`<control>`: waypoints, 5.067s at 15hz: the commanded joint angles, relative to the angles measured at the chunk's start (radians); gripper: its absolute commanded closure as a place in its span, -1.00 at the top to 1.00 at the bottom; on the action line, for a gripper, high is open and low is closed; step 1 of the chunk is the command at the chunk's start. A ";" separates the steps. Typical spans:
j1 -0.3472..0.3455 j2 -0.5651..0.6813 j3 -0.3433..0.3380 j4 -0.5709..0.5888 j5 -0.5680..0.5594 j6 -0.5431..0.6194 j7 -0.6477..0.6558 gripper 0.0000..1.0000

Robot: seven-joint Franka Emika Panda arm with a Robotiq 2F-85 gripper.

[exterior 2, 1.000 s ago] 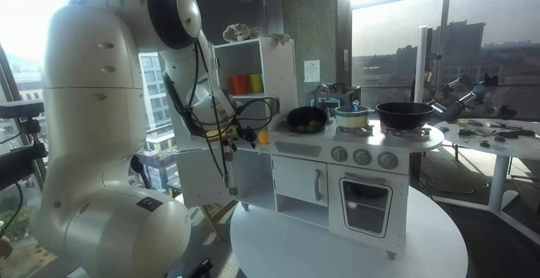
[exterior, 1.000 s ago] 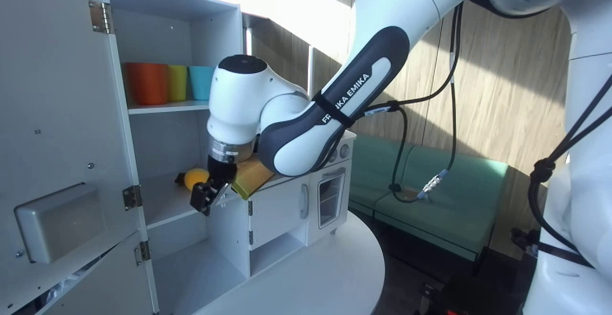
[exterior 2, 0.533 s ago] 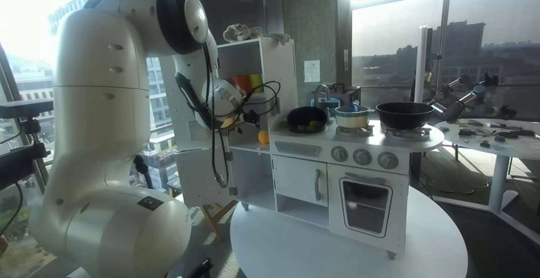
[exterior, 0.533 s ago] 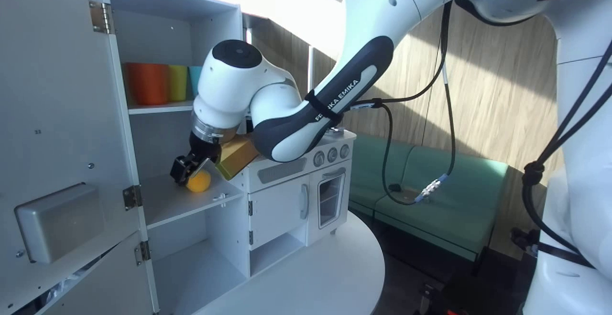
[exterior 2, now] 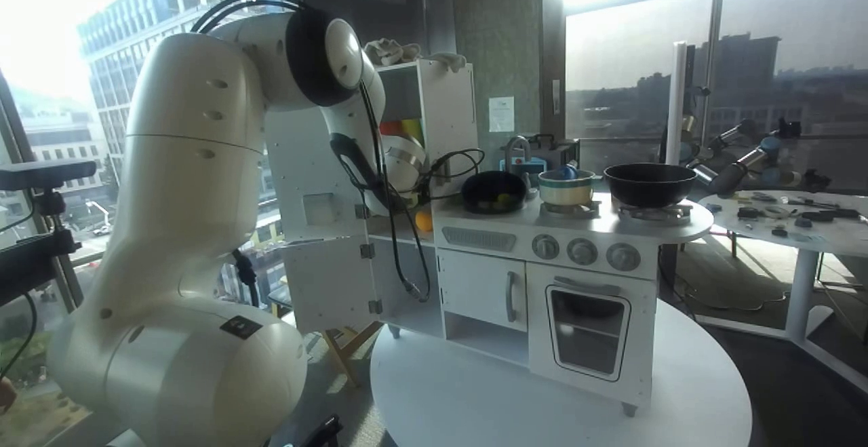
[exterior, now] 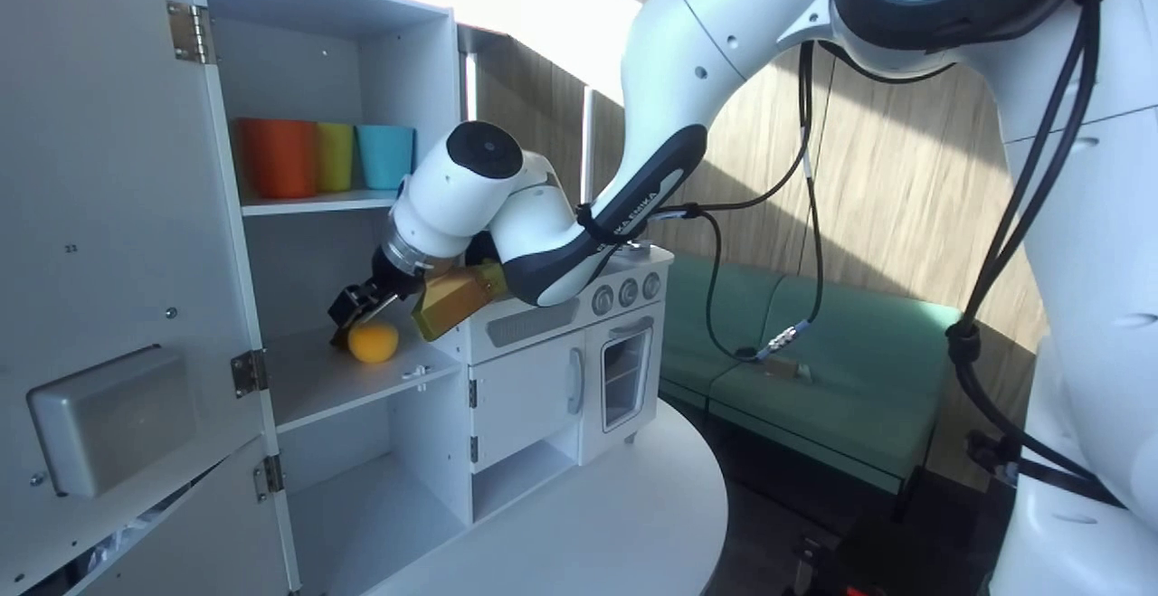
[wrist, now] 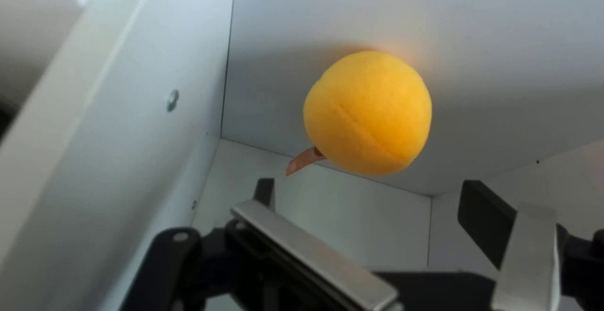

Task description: Firstly, shift the bottle to the plastic pot, then the yellow and brown toys to the bowl

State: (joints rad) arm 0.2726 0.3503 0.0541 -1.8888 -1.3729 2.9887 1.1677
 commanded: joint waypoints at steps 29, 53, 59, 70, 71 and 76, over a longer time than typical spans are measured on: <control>0.060 0.112 0.127 0.041 -0.560 -0.565 0.776 -0.02; 0.067 -0.296 0.299 -0.336 -0.079 -0.559 0.663 -0.68; 0.103 -0.417 0.322 -0.396 0.058 -0.735 0.672 -0.68; 0.105 -0.859 0.310 -0.546 0.519 -0.919 0.532 -0.69; 0.094 -0.894 0.296 -0.555 0.511 -0.915 0.521 -0.69; 0.005 -1.012 0.176 -0.551 0.455 -0.853 0.371 -0.69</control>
State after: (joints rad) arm 0.3334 -0.5779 0.2935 -2.4245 -0.8846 2.0709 1.6435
